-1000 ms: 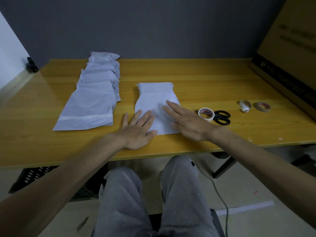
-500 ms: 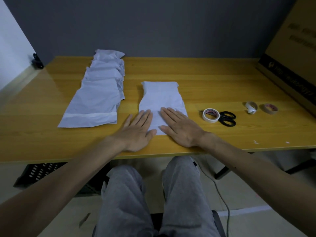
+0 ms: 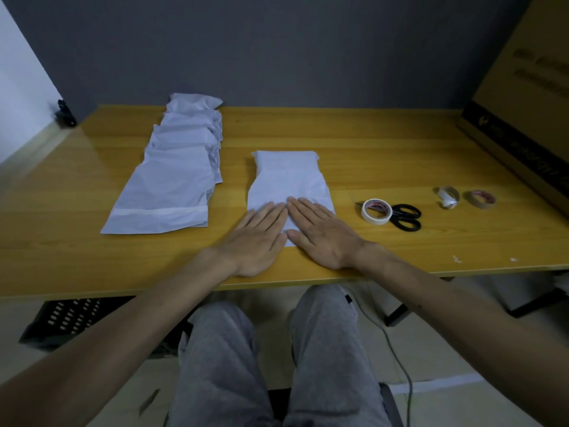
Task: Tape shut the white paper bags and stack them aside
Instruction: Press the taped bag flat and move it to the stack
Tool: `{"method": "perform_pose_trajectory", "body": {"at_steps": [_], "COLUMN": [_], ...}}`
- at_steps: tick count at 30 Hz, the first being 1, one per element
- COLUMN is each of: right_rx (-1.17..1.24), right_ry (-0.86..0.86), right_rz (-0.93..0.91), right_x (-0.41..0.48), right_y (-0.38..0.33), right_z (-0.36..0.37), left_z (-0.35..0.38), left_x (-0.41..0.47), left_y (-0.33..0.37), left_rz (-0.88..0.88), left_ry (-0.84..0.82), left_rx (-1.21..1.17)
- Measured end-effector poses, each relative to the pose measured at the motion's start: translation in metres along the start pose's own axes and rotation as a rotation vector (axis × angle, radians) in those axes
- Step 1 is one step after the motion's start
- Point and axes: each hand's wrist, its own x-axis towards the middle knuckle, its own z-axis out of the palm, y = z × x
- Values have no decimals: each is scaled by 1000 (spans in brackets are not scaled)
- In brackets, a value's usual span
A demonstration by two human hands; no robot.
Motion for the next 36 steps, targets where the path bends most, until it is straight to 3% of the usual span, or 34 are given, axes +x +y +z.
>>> {"method": "perform_pose_trajectory", "body": {"at_steps": [11,20,23,27,36], "right_rx": [2,-172,48,86,34], "right_ry": [13,133,218,363,163], "right_rz": [-1,40,136,255,256], "right_x": [-12,-52,-56,-61,-75], "right_y": [7,38,48,80,86], "right_z": [-5,-6,-28,-48,-52], "left_z": [1,2,0,-2,-1], "left_x": [1,1,2,-3,-5], "left_y": [-2,-4,-6,-3,-2], "left_rz": [-15,-13,-17,-22,49], "left_ry": [-24,-41,-22,130,488], "left_rx": [49,22,-64,-192,-295]}}
